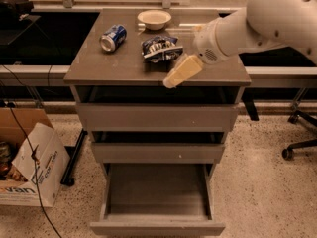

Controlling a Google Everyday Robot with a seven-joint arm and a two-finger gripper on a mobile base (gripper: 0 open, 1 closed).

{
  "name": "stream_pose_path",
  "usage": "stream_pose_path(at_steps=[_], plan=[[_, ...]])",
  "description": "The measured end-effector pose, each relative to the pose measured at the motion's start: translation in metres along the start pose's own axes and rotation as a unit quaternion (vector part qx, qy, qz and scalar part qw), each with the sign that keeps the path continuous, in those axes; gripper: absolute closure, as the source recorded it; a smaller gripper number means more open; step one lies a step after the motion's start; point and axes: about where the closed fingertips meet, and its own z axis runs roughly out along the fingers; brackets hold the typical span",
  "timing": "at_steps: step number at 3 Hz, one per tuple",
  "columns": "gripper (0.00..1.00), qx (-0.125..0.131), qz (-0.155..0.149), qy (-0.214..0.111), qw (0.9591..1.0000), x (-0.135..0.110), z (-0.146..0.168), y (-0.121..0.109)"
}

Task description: Place blue chip bag into bottom drawer

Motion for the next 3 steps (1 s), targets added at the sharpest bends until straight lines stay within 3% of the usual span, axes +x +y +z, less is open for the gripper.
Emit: stream_pose_path(at_steps=[3], plan=[[0.00, 0.013, 0.045, -0.055, 0.9974, -0.017, 0.093, -0.046]])
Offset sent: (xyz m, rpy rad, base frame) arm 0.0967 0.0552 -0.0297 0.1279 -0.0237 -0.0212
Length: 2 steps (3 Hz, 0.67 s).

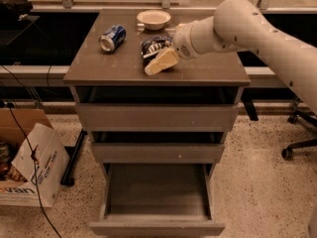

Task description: Place blue chip bag into bottom drawer

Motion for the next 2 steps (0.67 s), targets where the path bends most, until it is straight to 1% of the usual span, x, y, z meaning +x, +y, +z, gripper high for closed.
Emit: stream_pose_path(at_steps=[1, 2], plan=[[0.14, 0.011, 0.028, -0.016, 0.9994, 0.007, 0.019, -0.022], [0.37, 0.016, 0.053, -0.019, 0.9983, 0.020, 0.032, -0.036]])
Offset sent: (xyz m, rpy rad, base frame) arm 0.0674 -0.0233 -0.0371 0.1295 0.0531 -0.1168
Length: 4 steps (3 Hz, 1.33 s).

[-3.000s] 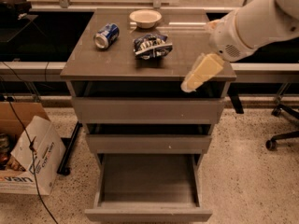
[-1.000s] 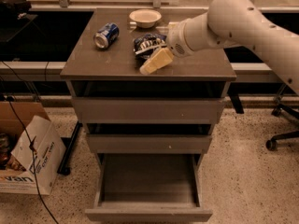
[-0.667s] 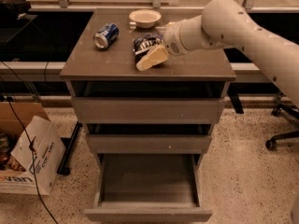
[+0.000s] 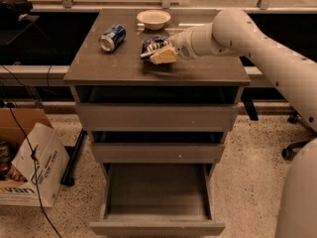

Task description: Place blue chip bag into bottom drawer

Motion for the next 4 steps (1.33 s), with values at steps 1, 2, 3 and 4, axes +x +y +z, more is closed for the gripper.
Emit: stream_pose_path(at_steps=[1, 2, 3, 4], plan=[[0.69, 0.015, 0.008, -0.004, 0.9998, 0.007, -0.006, -0.006], [0.92, 0.030, -0.001, -0.012, 0.9995, 0.003, -0.024, -0.002], [1.00, 0.038, -0.028, -0.026, 0.9986, -0.013, -0.058, 0.012], [1.00, 0.023, -0.059, -0.050, 0.9967, -0.032, -0.099, 0.035]])
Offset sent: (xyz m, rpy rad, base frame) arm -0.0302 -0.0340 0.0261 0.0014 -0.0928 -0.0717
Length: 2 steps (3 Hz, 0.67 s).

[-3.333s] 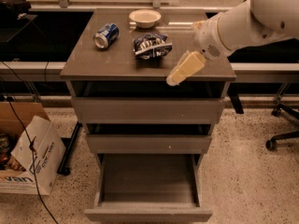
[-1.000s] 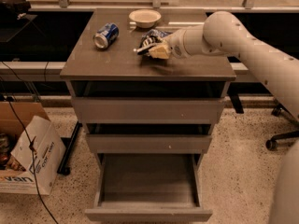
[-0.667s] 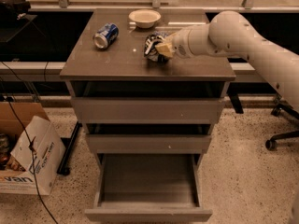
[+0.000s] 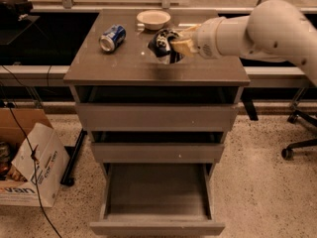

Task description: Place blue chip bag into bottom drawer

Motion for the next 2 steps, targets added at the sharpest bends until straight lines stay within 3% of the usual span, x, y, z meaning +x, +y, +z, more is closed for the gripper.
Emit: stream_pose_path(at_steps=[1, 2], plan=[[1.00, -0.030, -0.041, -0.017, 0.9986, -0.019, -0.039, 0.023], [1.00, -0.081, -0.062, -0.018, 0.9947, -0.016, -0.066, 0.048]])
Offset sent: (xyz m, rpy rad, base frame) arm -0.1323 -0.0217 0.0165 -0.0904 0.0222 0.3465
